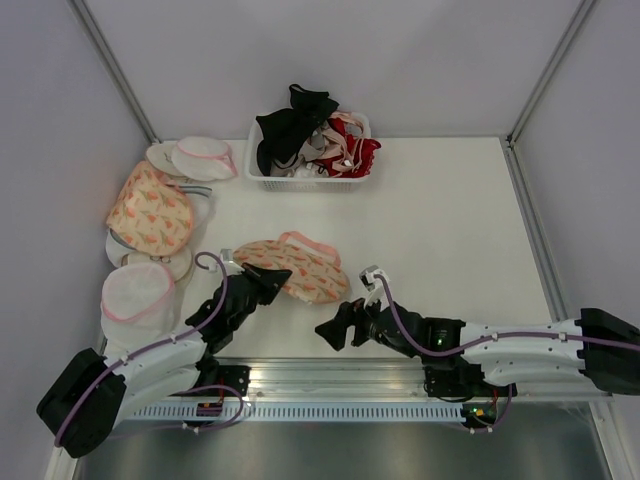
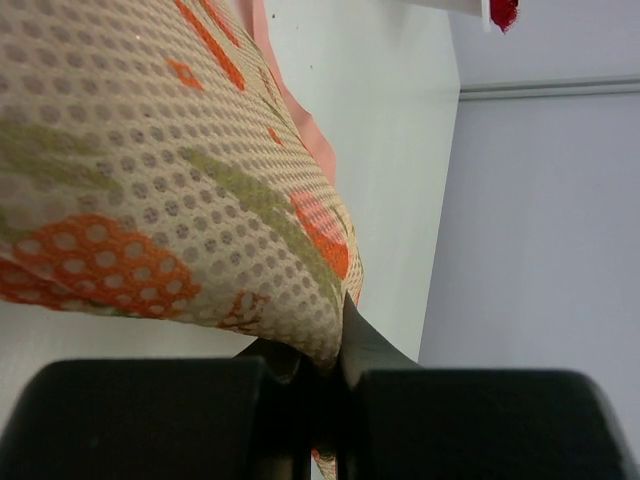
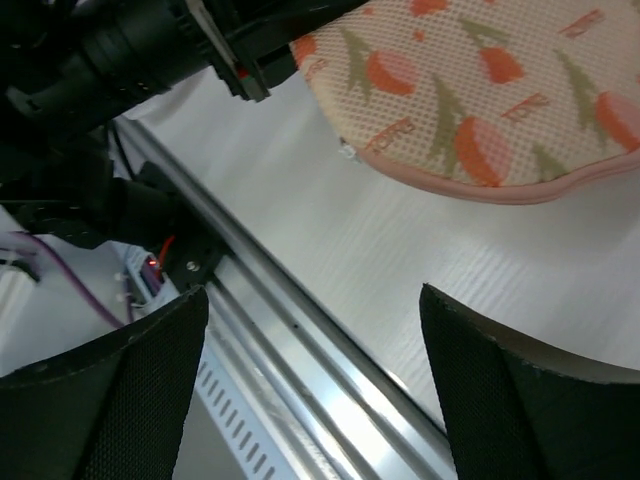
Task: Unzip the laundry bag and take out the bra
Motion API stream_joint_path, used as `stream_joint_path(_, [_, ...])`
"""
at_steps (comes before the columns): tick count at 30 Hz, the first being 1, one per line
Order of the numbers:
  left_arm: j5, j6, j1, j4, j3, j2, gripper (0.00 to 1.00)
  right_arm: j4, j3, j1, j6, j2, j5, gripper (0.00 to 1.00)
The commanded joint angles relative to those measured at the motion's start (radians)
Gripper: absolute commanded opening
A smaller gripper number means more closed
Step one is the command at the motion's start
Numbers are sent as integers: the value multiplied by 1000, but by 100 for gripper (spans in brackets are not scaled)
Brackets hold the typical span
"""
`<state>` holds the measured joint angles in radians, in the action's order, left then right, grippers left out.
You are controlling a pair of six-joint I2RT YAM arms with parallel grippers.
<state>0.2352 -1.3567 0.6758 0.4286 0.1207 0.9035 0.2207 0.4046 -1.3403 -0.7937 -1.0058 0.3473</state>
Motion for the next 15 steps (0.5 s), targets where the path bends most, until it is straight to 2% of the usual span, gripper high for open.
stream_joint_path(1, [12, -56, 11, 71, -3, -37, 2, 342, -49, -3, -90, -26, -134, 88])
stream_joint_path(3, [-16, -77, 11, 75, -12, -49, 2, 463, -78, 16, -111, -72, -180, 84])
stream_joint_path(7, [-66, -99, 13, 91, -29, -95, 2, 655, -136, 69, -142, -184, -280, 66])
stream_joint_path(8, [-79, -104, 13, 93, -32, -104, 2, 710, -138, 87, -141, -204, -310, 64])
stream_joint_path(13, [-108, -128, 13, 98, -49, -138, 2, 772, -124, 124, -50, -290, -329, 66])
stream_joint_path(15, [-112, -137, 13, 116, -61, -138, 2, 854, -124, 150, -39, -327, -343, 66])
